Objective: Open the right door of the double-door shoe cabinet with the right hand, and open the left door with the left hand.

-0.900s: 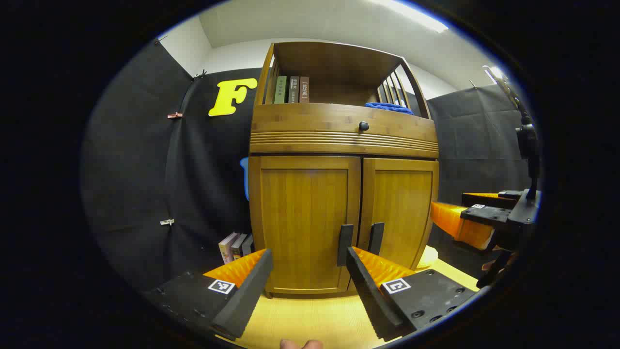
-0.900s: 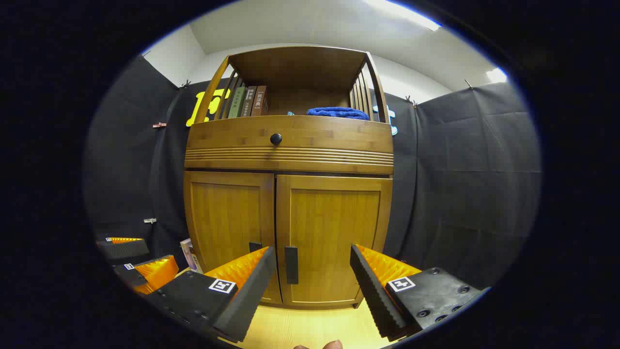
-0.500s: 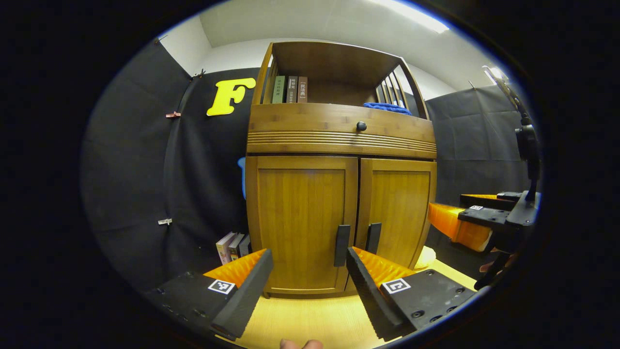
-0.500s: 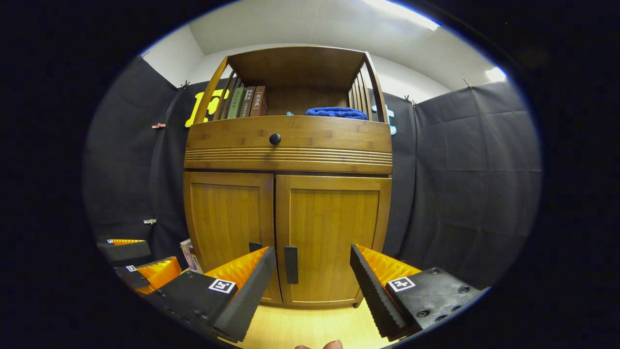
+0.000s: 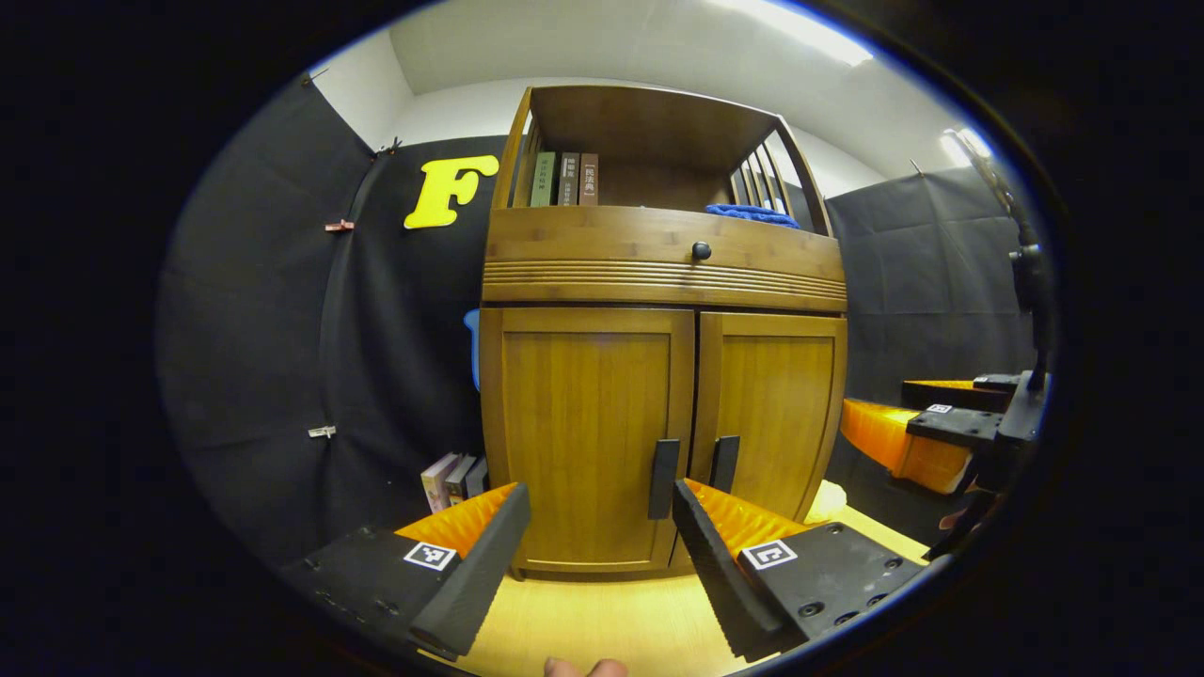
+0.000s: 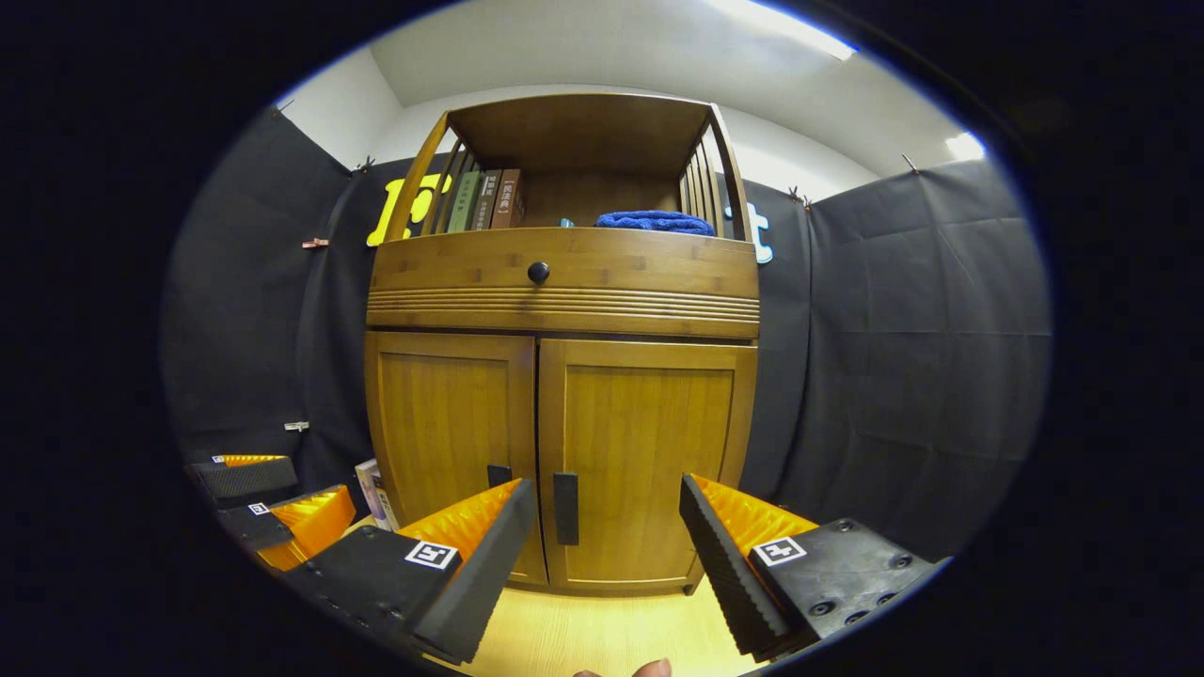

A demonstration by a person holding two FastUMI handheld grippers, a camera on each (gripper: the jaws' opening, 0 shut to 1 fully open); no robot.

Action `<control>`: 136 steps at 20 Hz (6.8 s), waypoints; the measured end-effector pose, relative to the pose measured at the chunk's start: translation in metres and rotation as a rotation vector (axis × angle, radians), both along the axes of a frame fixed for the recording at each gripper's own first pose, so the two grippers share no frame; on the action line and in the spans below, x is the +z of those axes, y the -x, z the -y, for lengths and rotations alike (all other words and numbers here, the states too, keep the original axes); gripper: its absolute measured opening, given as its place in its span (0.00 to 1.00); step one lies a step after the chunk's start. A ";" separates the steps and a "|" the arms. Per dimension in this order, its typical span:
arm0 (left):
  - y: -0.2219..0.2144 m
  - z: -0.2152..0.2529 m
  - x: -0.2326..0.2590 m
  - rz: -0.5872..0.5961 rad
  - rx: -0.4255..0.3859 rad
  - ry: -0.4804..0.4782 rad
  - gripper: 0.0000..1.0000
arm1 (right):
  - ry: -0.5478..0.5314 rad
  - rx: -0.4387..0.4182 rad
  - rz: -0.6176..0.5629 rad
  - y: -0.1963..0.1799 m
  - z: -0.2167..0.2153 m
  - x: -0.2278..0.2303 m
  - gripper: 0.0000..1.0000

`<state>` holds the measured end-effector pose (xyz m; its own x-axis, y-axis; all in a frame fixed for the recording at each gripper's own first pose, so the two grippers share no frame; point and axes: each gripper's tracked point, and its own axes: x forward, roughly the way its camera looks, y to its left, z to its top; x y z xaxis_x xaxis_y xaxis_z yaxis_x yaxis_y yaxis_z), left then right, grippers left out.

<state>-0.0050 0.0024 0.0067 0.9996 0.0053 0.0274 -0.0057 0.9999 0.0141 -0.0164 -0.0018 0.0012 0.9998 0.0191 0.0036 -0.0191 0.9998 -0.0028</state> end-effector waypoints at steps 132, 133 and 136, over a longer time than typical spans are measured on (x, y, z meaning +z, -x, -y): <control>-0.233 0.082 -0.097 -0.216 0.043 0.015 0.30 | -0.110 -0.269 0.001 -0.174 0.103 -0.058 0.92; -0.231 0.081 -0.095 -0.215 0.042 0.014 0.28 | -0.114 -0.267 0.001 -0.170 0.100 -0.057 0.98; -0.226 0.078 -0.093 -0.208 0.039 0.017 0.28 | -0.107 -0.260 0.005 -0.160 0.085 -0.052 0.98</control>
